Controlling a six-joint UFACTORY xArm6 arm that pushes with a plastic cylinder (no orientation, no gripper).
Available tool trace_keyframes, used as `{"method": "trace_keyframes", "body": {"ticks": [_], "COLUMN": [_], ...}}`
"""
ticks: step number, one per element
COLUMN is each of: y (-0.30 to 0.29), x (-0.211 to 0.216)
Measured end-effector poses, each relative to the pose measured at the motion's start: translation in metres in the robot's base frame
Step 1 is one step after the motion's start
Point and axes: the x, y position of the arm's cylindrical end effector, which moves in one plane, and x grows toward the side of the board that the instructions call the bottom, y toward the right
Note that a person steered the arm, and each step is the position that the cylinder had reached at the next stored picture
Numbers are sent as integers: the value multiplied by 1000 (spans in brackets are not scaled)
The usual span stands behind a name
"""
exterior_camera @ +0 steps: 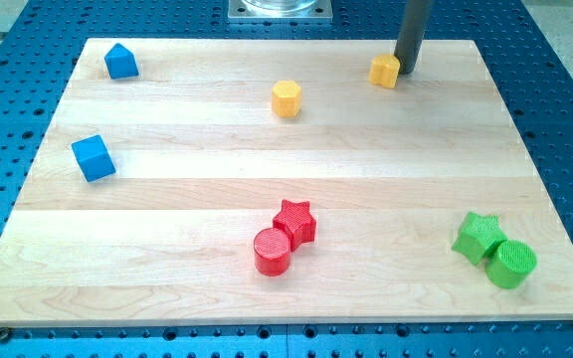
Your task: Push the heart towards the top center of the board
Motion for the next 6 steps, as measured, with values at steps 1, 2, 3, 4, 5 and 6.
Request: {"method": "trace_keyframes", "body": {"ticks": [1, 2, 3, 4, 5, 6], "y": [0, 0, 1, -3, -6, -26], "x": [0, 2, 12, 64, 56, 34]}}
